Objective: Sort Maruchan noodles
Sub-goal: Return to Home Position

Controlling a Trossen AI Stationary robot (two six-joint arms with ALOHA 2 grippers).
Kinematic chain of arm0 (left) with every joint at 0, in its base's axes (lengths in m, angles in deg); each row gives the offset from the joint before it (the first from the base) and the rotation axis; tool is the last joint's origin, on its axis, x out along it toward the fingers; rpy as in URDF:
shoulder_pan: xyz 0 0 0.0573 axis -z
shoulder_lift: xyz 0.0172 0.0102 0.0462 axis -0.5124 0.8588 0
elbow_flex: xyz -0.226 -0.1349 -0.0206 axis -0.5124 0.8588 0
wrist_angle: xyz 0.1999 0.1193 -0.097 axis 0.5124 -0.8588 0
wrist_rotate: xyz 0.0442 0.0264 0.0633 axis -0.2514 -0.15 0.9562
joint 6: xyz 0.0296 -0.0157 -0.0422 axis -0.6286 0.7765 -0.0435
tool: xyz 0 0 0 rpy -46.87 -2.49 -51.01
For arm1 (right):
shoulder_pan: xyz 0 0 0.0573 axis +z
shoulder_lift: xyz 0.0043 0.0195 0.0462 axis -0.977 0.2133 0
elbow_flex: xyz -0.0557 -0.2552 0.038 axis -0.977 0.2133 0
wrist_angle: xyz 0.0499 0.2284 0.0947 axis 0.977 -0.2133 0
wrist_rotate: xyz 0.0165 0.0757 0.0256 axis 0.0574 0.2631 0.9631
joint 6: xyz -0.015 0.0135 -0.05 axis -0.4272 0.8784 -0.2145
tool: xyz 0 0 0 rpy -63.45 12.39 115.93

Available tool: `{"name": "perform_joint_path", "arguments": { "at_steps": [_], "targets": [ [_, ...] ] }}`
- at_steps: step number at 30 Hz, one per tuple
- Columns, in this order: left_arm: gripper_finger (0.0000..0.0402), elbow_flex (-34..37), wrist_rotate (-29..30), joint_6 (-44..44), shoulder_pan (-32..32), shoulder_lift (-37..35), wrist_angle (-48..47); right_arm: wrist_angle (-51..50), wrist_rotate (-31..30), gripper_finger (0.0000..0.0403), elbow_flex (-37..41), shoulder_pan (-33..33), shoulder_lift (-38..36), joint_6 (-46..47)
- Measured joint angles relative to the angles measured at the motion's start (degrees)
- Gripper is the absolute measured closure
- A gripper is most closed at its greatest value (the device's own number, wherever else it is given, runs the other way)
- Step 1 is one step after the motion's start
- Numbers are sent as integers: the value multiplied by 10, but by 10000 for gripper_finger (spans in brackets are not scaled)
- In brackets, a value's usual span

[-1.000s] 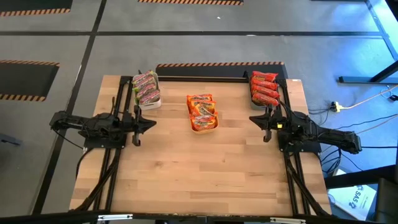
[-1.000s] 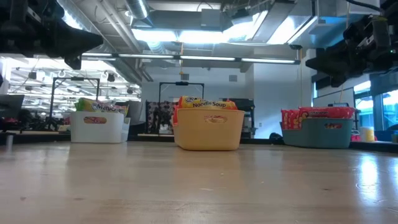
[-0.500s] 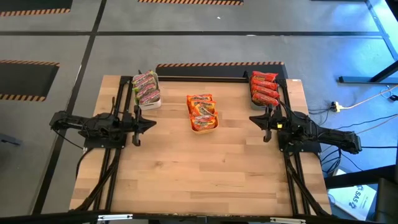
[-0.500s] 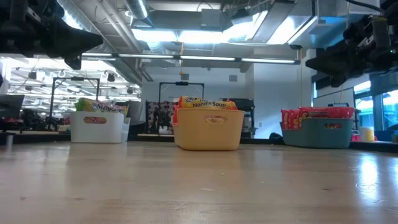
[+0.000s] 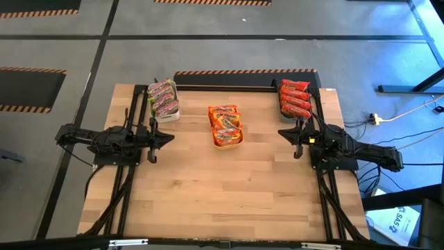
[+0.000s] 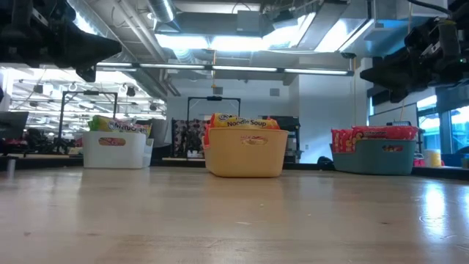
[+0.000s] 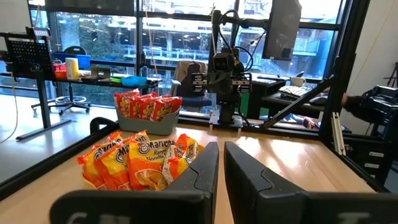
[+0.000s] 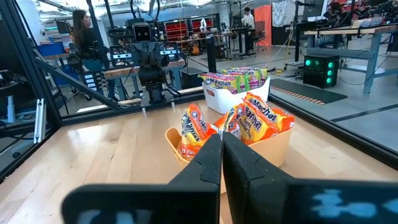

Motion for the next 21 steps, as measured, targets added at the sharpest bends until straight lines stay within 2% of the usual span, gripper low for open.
{"name": "perform_joint_path", "arguments": {
  "at_steps": [11,21],
  "targets": [
    [392,0,0,0,0,0,0,0,0,400,0,0,0,0],
    [380,0,0,0,0,0,0,0,0,400,0,0,0,0]
  ]
}}
